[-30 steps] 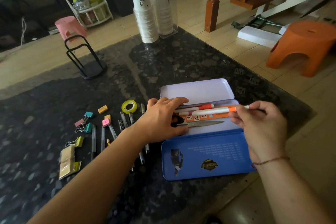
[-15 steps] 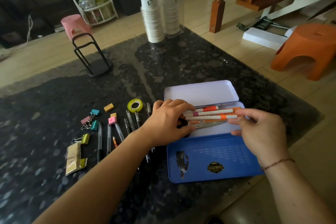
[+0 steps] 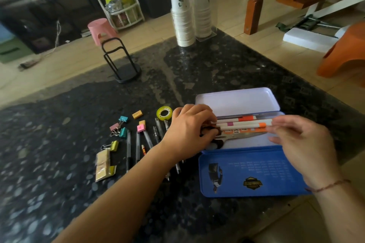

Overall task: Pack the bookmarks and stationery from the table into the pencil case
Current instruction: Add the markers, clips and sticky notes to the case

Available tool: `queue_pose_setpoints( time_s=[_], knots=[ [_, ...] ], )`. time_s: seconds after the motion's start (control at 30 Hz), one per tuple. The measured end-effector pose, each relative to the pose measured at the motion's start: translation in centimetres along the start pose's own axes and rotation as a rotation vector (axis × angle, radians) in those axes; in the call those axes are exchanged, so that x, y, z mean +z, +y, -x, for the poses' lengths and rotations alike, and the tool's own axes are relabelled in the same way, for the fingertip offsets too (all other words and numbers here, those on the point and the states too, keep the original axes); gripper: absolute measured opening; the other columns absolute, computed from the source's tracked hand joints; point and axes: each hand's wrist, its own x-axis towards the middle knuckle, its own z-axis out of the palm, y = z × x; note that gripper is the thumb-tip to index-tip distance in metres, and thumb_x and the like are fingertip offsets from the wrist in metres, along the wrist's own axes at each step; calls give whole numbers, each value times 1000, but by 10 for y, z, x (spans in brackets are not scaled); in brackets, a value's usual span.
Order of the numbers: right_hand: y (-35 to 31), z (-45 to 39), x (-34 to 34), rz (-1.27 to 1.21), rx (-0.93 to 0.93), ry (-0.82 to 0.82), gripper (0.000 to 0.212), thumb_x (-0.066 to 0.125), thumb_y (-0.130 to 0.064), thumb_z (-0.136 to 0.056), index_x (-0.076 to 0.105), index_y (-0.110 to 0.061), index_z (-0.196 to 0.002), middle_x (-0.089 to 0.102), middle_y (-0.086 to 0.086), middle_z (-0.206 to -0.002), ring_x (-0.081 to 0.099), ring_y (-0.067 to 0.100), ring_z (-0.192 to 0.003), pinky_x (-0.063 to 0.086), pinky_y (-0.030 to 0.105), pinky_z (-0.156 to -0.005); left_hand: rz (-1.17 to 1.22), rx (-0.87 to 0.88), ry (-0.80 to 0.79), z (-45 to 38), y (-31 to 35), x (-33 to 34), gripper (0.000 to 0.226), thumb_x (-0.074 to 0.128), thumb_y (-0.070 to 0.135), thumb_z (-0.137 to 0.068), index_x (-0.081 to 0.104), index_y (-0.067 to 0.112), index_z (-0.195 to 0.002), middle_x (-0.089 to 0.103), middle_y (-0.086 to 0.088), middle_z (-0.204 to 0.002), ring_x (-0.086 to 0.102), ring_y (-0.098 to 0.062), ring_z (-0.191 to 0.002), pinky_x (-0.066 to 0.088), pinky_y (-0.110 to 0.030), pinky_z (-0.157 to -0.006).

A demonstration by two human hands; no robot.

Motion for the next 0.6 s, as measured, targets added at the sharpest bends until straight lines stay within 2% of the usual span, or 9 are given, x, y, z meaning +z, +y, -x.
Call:
queue_pose_setpoints(
  time_s=[0.07,0.13,0.2,0.3,0.37,0.43,0.53,0.6],
  knots=[
    [-2,3,2,-11,-7,24,17,67,-19,-86,67,-28,-100,67,-15,-87,68,2,-75,55,23,-63,-15,-84,77,13,-14,-16,23,57,41,-83,62,31,-102,59,11,-115,49,-14,-111,34,-36,-97],
    [-6,6,3,-16,-23,40,15,63,-22,-87,66,-31,-99,68,-15,-87,67,1,-73,49,16,-56,-19,-204,202,31,-37,-34,17,64,24,-82,66,24,-99,63,4,-107,55,-17,-103,42,-35,-90],
    [-9,8,4,-16,-35,44,15,62,-22,-88,66,-31,-99,67,-16,-87,66,1,-73,45,13,-54,-59,-396,263,48,-68,-52,21,63,9,-81,69,18,-99,65,-1,-105,58,-24,-100,44,-36,-87],
    [-12,9,8,-19,-39,26,17,63,-19,-89,66,-29,-102,68,-12,-91,66,4,-80,45,14,-56,-150,-700,102,70,-113,-72,28,55,8,-87,67,24,-106,59,-3,-121,53,-26,-113,45,-39,-91],
    [-13,10,12,-2,-51,4,17,62,-19,-90,66,-27,-103,68,-7,-94,66,8,-85,44,14,-57,-124,-740,28,78,-131,-74,28,52,10,-92,66,26,-110,55,-2,-125,53,-19,-108,46,-31,-84],
    [-15,11,14,-4,-66,-4,17,62,-18,-90,66,-26,-103,69,-6,-95,66,10,-87,44,14,-59,-104,-708,30,81,-140,-73,28,54,12,-92,66,26,-113,54,0,-123,52,-11,-98,42,-25,-78],
    [-18,11,17,-24,-102,20,15,63,-17,-89,67,-26,-101,69,-5,-94,67,13,-87,47,17,-62,-116,-690,32,75,-148,-73,31,60,14,-89,63,26,-117,56,-1,-115,54,-10,-88,43,-25,-75],
    [-20,11,16,-59,-138,80,13,62,-20,-89,67,-29,-97,70,-6,-92,68,11,-84,48,16,-61,-111,-752,-52,67,-155,-76,35,62,15,-88,62,27,-120,60,-2,-112,56,-11,-87,46,-27,-74]
  ],
)
